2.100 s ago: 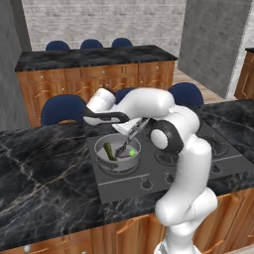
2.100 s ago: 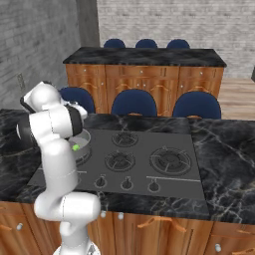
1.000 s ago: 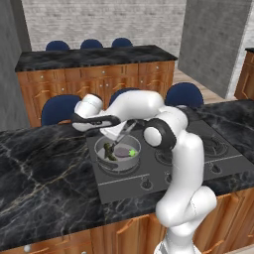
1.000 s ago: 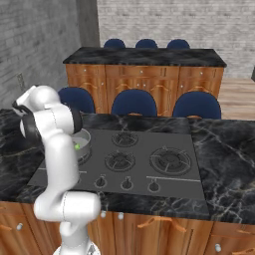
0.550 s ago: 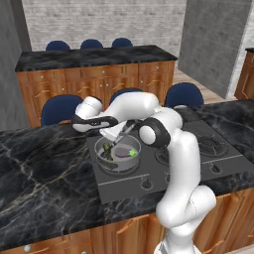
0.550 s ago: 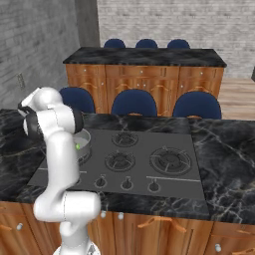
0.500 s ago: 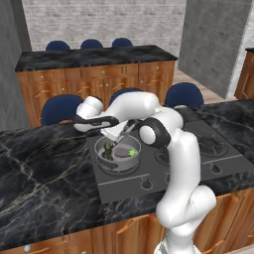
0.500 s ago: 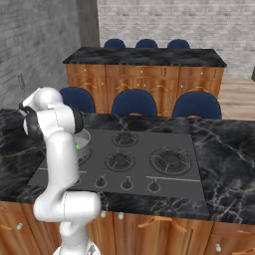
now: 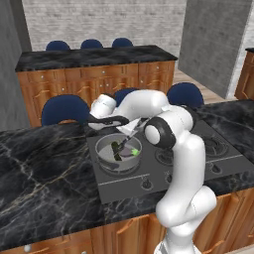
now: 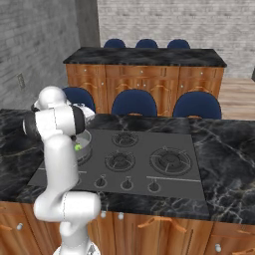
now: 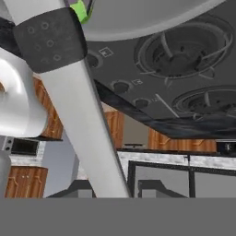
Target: Put the squash and eggplant in the pot. Retrieve the spatula and lightly stir the vegetables in the pot.
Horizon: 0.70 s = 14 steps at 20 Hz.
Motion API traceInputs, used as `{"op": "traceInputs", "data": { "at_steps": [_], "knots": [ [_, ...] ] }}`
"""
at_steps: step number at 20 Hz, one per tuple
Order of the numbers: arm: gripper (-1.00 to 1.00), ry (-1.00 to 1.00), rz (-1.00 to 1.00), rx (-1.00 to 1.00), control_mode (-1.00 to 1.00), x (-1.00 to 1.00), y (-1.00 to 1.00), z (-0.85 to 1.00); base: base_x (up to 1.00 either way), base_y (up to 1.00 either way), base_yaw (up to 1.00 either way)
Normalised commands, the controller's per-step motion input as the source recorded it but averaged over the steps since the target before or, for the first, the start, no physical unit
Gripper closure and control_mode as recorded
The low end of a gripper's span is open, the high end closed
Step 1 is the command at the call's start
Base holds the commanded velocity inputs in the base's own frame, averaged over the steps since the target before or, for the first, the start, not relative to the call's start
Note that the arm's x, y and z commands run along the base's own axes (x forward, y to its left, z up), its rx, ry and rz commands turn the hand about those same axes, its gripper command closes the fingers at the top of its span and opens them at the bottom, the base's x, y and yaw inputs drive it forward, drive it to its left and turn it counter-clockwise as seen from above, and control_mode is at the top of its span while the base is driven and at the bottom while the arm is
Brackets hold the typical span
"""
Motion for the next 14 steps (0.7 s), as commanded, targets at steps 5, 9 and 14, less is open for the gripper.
{"op": "traceInputs", "data": {
  "at_steps": [5, 9, 14],
  "knots": [
    [1.00, 0.04, 0.00, -0.04, -1.00, 0.01, -0.39, 0.51, 0.00, 0.00, 0.00],
    [1.00, 0.00, 0.00, -0.02, -1.00, 0.05, 0.12, 0.78, 0.00, 0.00, 0.00],
    [1.00, 0.22, 0.06, -0.33, -1.00, 0.00, -0.15, 0.12, 0.00, 0.00, 0.00]
  ]
}}
